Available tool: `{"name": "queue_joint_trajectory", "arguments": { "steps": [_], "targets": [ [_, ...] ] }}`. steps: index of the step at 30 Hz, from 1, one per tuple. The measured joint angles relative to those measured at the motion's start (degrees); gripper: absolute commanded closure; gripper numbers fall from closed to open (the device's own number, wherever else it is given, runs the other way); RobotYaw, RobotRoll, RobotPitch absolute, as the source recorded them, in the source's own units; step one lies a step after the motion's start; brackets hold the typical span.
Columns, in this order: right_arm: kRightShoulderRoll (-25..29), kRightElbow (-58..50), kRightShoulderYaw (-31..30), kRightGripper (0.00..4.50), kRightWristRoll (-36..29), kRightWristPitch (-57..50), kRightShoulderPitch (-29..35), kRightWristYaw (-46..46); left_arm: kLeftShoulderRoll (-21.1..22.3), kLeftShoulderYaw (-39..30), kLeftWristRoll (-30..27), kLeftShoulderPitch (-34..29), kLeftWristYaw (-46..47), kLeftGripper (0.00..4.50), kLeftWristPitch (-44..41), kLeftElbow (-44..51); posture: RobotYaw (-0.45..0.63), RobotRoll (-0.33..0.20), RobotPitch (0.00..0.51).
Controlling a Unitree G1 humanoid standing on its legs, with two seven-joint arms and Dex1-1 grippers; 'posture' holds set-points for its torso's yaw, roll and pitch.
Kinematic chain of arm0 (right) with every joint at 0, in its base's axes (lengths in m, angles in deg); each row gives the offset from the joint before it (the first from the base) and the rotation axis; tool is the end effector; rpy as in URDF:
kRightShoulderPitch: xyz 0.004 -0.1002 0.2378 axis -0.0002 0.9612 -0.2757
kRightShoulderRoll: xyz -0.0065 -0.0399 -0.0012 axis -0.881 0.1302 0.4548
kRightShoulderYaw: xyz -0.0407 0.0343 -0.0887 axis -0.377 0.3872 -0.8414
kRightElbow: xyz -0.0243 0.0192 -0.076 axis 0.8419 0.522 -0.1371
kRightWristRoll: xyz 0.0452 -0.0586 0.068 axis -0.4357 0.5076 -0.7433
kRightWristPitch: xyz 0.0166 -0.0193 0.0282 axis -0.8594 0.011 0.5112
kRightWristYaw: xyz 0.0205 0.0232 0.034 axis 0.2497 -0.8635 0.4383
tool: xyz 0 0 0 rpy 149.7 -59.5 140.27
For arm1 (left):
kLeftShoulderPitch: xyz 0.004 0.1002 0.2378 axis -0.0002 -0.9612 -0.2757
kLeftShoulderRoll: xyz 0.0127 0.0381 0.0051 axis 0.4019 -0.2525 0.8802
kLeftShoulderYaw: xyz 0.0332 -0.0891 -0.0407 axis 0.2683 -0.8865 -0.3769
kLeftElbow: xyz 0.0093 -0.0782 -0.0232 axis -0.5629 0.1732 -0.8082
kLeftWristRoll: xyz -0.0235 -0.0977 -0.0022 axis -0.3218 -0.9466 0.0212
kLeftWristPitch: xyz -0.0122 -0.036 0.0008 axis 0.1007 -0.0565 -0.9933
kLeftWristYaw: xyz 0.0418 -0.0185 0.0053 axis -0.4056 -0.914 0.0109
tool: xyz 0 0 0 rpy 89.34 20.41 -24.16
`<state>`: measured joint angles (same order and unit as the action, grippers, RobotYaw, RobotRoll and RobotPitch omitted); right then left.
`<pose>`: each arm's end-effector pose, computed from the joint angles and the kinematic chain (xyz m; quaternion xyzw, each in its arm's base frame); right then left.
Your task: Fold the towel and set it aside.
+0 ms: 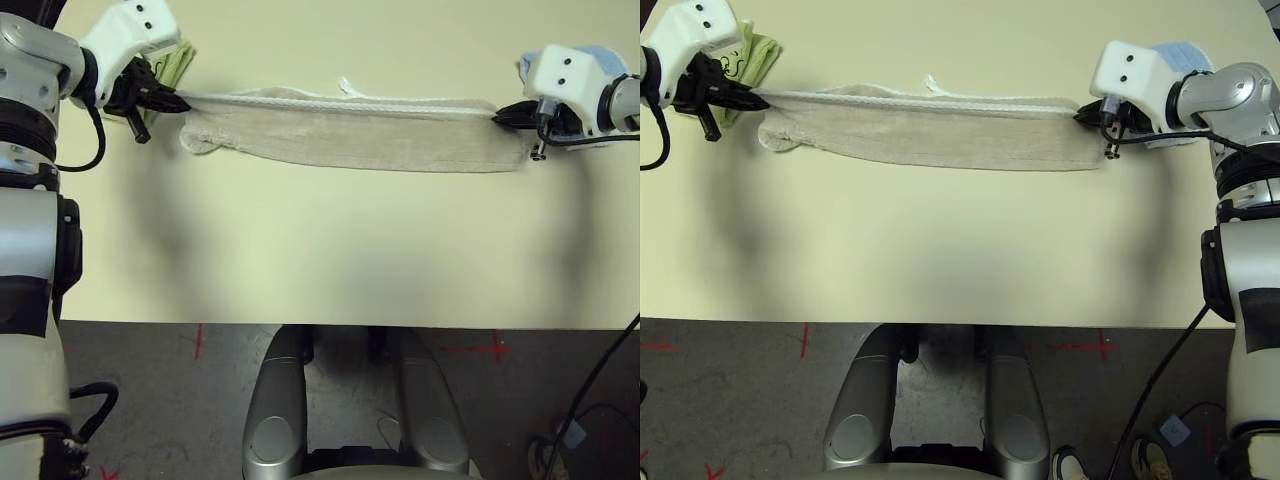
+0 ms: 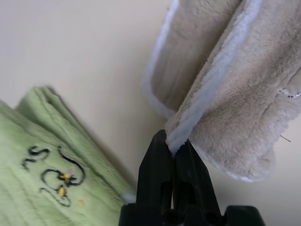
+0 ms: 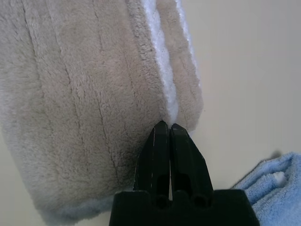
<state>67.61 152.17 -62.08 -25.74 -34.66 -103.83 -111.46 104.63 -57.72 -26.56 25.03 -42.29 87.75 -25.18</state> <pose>0.3381 -0.2951 0.2883 -0.4988 0.0520 0.3313 0.7992 0.3324 0.2897 0.3599 0.4539 0.1677 -0.2906 0.8255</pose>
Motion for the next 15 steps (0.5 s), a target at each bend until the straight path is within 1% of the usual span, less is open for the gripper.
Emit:
{"name": "queue_joint_trajectory", "arguments": {
  "steps": [5,15],
  "targets": [
    [0.0,0.0,1.4,4.50,0.2,-0.1,0.0,1.8,-0.5,-1.0,0.8,0.2,1.3,4.48,0.1,-0.2,0.09,0.000,0.400],
    [-0.5,0.1,1.6,4.50,1.4,-1.0,-0.1,4.0,-1.8,-2.6,2.2,0.2,4.6,4.48,0.8,-1.4,0.09,0.000,0.400]
  ]
}}
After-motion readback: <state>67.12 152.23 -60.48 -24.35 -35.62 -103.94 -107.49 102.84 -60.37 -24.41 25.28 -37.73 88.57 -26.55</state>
